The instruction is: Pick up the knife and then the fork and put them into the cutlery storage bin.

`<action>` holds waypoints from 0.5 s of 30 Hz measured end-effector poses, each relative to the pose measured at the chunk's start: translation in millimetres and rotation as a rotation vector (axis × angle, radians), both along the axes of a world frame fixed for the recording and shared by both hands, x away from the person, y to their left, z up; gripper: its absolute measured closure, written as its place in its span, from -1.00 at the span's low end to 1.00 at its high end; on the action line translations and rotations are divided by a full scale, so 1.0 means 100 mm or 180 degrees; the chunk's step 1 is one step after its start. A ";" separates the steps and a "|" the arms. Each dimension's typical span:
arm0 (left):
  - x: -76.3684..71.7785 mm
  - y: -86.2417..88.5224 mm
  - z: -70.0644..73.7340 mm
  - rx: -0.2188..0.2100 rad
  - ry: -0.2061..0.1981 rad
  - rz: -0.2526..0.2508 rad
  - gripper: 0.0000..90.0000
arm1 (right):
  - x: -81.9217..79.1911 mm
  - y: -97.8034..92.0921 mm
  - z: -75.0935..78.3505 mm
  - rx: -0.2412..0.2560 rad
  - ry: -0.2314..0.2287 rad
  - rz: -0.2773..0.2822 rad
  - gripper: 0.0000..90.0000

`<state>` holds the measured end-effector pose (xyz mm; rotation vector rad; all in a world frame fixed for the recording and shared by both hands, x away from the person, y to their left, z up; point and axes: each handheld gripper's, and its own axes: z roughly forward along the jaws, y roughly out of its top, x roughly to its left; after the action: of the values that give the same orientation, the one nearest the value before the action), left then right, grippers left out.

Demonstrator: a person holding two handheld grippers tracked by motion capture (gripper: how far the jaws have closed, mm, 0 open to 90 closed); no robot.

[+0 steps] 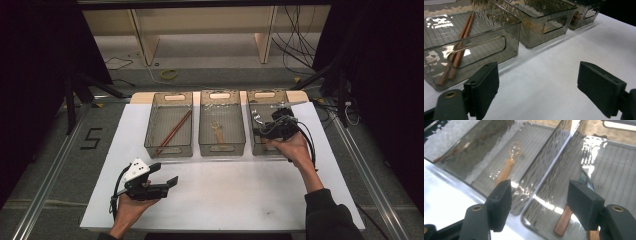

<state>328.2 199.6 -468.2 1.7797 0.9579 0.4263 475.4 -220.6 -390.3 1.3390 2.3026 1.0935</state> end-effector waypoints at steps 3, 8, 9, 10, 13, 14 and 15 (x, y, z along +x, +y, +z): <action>0.00 0.00 0.00 0.0003 0.0007 -0.0004 -0.62 | -0.10 0.02 -0.01 0.0034 -0.0059 0.0048 -0.21; 0.00 0.00 0.00 -0.0009 0.0009 -0.0001 -0.62 | -0.25 0.06 -0.05 0.0162 -0.0120 0.0129 -0.25; 0.00 0.00 0.00 -0.0016 0.0016 -0.0002 -0.62 | -0.29 0.06 -0.06 0.0191 -0.0124 0.0139 -0.26; 0.01 0.00 0.00 -0.0018 0.0022 -0.0002 -0.62 | -0.32 0.06 -0.07 0.0236 -0.0145 0.0143 -0.26; 0.01 0.00 0.00 -0.0016 0.0027 -0.0004 -0.62 | -0.41 0.07 -0.10 0.0304 -0.0172 0.0188 -0.29; 0.01 0.00 0.00 -0.0023 0.0031 -0.0003 -0.62 | -0.43 0.07 -0.11 0.0333 -0.0183 0.0205 -0.30; 0.01 0.00 0.00 -0.0022 0.0028 -0.0003 -0.62 | -0.46 0.07 -0.12 0.0367 -0.0202 0.0225 -0.31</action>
<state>329.4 199.8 -468.3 1.7769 0.9634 0.4143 429.4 -213.5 -402.0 1.2521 2.2880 1.2899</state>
